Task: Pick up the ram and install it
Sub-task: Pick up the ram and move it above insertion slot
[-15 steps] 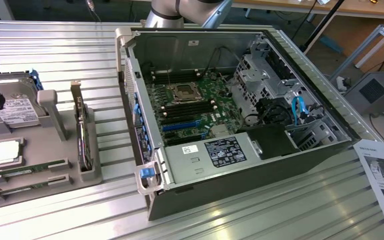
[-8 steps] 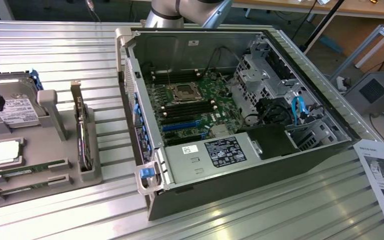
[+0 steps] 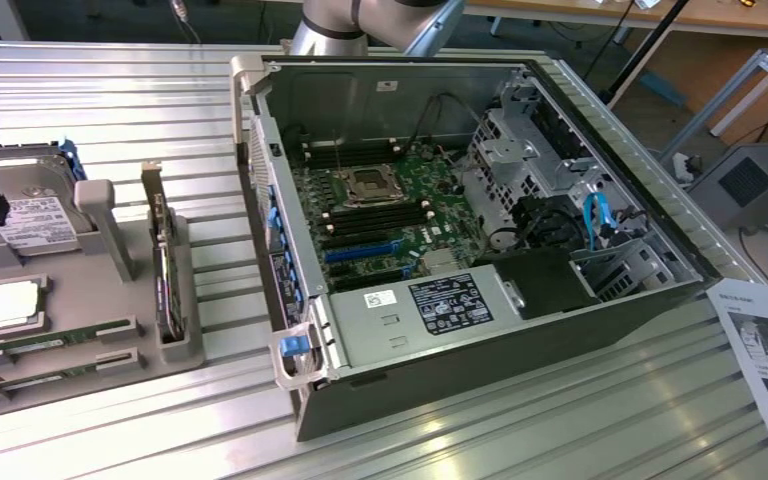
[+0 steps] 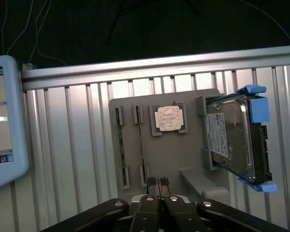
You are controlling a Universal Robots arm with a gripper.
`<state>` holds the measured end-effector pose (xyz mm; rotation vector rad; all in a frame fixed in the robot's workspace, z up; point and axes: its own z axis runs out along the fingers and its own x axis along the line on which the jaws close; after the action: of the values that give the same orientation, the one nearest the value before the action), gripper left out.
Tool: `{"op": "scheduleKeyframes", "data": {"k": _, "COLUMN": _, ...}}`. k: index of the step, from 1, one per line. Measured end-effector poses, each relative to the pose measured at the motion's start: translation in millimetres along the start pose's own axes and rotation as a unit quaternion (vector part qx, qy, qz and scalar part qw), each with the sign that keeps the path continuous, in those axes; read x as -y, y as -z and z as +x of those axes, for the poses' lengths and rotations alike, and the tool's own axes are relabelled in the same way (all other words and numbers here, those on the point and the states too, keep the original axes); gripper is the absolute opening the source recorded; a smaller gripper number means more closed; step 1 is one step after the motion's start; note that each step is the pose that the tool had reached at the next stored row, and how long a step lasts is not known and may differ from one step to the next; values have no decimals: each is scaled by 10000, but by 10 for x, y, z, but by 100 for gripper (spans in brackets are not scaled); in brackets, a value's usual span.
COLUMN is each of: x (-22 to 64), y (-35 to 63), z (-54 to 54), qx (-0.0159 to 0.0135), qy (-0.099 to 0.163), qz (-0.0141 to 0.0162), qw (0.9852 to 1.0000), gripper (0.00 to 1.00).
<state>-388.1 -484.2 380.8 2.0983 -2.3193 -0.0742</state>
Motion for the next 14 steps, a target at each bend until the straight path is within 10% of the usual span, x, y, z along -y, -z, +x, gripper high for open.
{"op": "scheduleKeyframes", "data": {"k": 14, "x": 10, "y": 1, "z": 103, "qx": -1, "qy": 0, "qz": 0, "qw": 10000, "gripper": 11}}
